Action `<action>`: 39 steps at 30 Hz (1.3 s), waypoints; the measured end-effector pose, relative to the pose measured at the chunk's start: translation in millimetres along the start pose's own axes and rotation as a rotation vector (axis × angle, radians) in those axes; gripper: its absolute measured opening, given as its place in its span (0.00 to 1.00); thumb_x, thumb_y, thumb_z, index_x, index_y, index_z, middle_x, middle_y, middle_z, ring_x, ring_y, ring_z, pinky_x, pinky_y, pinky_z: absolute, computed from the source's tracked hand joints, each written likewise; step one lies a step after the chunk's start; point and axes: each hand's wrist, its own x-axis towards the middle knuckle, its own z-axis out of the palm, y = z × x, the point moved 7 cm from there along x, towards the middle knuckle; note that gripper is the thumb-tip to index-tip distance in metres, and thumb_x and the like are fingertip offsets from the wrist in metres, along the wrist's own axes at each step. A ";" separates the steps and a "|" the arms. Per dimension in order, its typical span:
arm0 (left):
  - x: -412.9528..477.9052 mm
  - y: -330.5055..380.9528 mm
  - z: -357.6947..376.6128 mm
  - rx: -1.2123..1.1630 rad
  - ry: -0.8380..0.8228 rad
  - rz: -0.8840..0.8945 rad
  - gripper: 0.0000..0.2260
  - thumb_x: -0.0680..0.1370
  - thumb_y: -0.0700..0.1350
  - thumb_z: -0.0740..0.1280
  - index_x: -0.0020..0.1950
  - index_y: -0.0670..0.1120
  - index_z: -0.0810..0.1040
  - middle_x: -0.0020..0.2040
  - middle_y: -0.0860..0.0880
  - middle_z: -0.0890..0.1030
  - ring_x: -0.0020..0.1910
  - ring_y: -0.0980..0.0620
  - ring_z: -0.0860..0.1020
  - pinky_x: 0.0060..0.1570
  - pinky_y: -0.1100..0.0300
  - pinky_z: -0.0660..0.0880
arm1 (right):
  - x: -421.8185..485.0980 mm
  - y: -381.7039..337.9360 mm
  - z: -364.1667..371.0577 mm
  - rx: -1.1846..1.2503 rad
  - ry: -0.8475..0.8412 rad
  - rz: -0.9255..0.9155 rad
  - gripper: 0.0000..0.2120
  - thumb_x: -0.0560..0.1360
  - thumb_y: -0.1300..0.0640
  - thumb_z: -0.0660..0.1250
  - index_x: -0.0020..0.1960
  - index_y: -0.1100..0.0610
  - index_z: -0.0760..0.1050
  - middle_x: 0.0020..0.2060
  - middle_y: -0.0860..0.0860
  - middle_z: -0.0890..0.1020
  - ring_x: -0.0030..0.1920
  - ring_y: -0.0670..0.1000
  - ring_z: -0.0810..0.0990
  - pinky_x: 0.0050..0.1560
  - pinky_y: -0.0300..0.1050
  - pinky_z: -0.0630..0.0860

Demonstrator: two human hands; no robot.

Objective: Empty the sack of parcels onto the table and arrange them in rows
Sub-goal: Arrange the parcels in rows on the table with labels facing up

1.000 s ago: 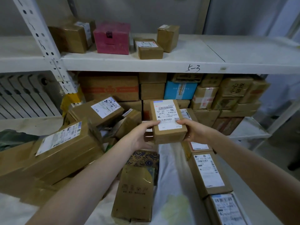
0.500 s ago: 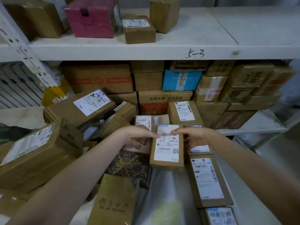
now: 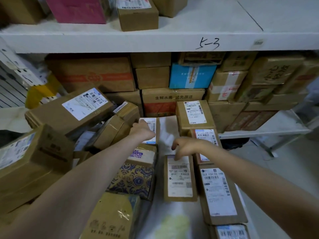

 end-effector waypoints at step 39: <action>58.6 44.8 31.9 -0.256 0.150 0.138 0.22 0.76 0.47 0.68 0.69 0.47 0.71 0.67 0.42 0.69 0.66 0.46 0.69 0.60 0.59 0.68 | 35.5 11.2 -26.0 -0.069 0.287 -0.295 0.12 0.72 0.55 0.70 0.55 0.52 0.79 0.49 0.49 0.83 0.52 0.51 0.80 0.52 0.47 0.77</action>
